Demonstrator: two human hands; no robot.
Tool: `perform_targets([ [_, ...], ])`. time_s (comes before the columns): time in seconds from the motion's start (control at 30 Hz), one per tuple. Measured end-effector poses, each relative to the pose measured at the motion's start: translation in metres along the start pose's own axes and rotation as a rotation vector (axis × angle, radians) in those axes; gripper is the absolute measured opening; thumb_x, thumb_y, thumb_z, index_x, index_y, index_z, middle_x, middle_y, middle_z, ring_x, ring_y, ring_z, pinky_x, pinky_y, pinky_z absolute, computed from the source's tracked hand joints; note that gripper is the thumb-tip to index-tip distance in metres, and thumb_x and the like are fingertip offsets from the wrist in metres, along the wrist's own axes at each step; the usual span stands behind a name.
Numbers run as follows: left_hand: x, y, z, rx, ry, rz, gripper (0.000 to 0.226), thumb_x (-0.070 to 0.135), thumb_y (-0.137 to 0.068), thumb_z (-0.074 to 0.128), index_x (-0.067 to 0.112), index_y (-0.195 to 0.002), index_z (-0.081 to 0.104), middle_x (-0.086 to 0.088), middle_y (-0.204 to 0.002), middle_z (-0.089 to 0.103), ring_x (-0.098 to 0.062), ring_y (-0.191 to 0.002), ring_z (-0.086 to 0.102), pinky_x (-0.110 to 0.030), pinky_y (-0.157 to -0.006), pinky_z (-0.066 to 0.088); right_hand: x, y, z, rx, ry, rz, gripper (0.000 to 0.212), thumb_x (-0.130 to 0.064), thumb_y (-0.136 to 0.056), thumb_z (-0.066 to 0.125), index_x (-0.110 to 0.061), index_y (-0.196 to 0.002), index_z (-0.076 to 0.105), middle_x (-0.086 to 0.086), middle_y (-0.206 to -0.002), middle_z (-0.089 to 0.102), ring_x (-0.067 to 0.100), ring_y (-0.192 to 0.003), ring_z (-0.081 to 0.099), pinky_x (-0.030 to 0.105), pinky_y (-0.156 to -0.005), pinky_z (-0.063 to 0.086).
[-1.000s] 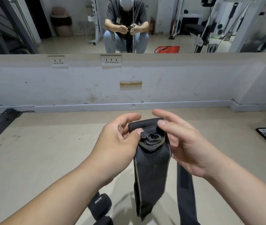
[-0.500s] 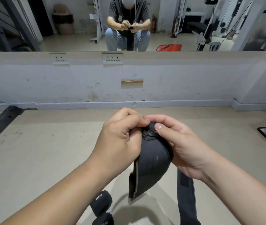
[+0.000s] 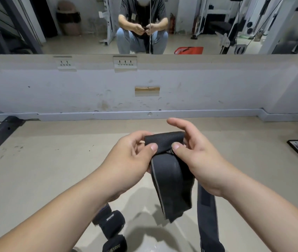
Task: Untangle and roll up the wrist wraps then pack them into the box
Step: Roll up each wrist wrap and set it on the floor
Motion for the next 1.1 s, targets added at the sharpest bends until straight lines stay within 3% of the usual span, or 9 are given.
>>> perform_targets([
  [0.17, -0.011, -0.003, -0.003, 0.127, -0.415, 0.449, 0.031, 0.008, -0.101, 0.061, 0.034, -0.115, 0.068, 0.013, -0.09, 0.071, -0.008, -0.081, 0.064, -0.022, -0.073, 0.048, -0.005, -0.001, 0.005, -0.108, -0.368, 0.337, 0.037, -0.003, -0.101, 0.042, -0.01, -0.126, 0.068, 0.016, -0.118, 0.077, 0.024, -0.101, 0.075, 0.033, -0.083, 0.056],
  [0.33, -0.008, -0.005, -0.002, 0.124, -0.572, 0.699, 0.048, -0.006, -0.087, 0.057, 0.031, -0.115, 0.069, 0.001, -0.102, 0.067, -0.019, -0.087, 0.065, -0.027, -0.074, 0.05, -0.017, 0.0, 0.006, -0.194, -0.537, 0.313, 0.032, -0.028, -0.098, 0.052, -0.009, -0.113, 0.073, 0.02, -0.117, 0.073, 0.029, -0.104, 0.071, 0.041, -0.094, 0.054],
  [0.43, -0.007, -0.001, 0.0, 0.071, -0.294, 0.519, 0.045, -0.014, -0.083, 0.063, 0.024, -0.101, 0.08, -0.004, -0.103, 0.073, -0.02, -0.087, 0.068, -0.028, -0.078, 0.053, -0.01, 0.0, 0.003, -0.071, -0.406, 0.297, 0.021, -0.015, -0.1, 0.06, -0.012, -0.12, 0.066, 0.017, -0.108, 0.074, 0.025, -0.09, 0.073, 0.035, -0.077, 0.06],
  [0.5, -0.005, -0.001, -0.001, 0.01, 0.018, 0.199, 0.045, -0.001, -0.079, 0.062, 0.03, -0.105, 0.081, -0.007, -0.107, 0.076, -0.031, -0.088, 0.067, -0.041, -0.08, 0.057, -0.008, -0.001, 0.003, -0.038, -0.392, 0.257, 0.022, -0.004, -0.102, 0.056, -0.015, -0.118, 0.067, 0.014, -0.098, 0.073, 0.024, -0.081, 0.071, 0.034, -0.07, 0.06],
  [0.63, 0.003, 0.003, 0.004, -0.118, 0.328, -0.18, 0.033, 0.035, -0.095, 0.068, 0.021, -0.125, 0.07, -0.01, -0.113, 0.077, -0.02, -0.092, 0.072, -0.033, -0.078, 0.057, -0.011, -0.003, 0.002, -0.049, -0.349, 0.113, 0.031, 0.005, -0.102, 0.054, -0.022, -0.105, 0.069, 0.008, -0.089, 0.07, 0.022, -0.075, 0.067, 0.032, -0.068, 0.059],
  [0.77, 0.0, 0.007, 0.006, -0.071, -0.073, 0.067, 0.017, 0.022, -0.106, 0.062, 0.025, -0.122, 0.064, 0.005, -0.105, 0.078, -0.01, -0.101, 0.074, -0.031, -0.086, 0.057, -0.008, -0.003, 0.007, -0.032, -0.266, 0.049, 0.033, 0.009, -0.101, 0.054, -0.02, -0.109, 0.067, 0.006, -0.088, 0.073, 0.021, -0.079, 0.069, 0.029, -0.072, 0.059],
  [0.87, -0.003, 0.002, 0.001, 0.005, -0.241, 0.283, 0.035, 0.006, -0.105, 0.059, 0.036, -0.121, 0.066, 0.013, -0.109, 0.073, -0.007, -0.107, 0.069, -0.025, -0.092, 0.054, -0.005, -0.006, 0.006, -0.059, -0.341, 0.178, 0.048, 0.005, -0.093, 0.061, -0.021, -0.133, 0.063, 0.008, -0.102, 0.078, 0.021, -0.094, 0.074, 0.033, -0.086, 0.056],
  [1.0, -0.001, 0.001, 0.0, 0.164, -0.313, 0.462, 0.061, -0.023, -0.087, 0.052, 0.027, -0.113, 0.077, 0.005, -0.111, 0.065, -0.01, -0.108, 0.066, -0.013, -0.089, 0.047, -0.007, -0.002, 0.011, -0.255, -0.231, 0.288, 0.051, -0.028, -0.091, 0.058, -0.019, -0.141, 0.059, 0.014, -0.121, 0.074, 0.021, -0.103, 0.07, 0.038, -0.085, 0.049],
  [1.1, 0.001, 0.002, 0.002, 0.191, -0.228, 0.422, 0.063, -0.027, -0.083, 0.05, 0.022, -0.108, 0.081, 0.001, -0.111, 0.068, -0.013, -0.109, 0.067, -0.015, -0.091, 0.049, -0.007, -0.001, 0.014, -0.159, -0.237, 0.257, 0.041, -0.041, -0.102, 0.058, -0.018, -0.136, 0.06, 0.012, -0.133, 0.071, 0.027, -0.12, 0.07, 0.041, -0.092, 0.053],
])
Point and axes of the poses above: each hand's wrist, its own y-axis away from the middle knuckle, its own z-axis out of the palm, x = y × z, the point moved 1 cm from there along -y, towards the middle knuckle
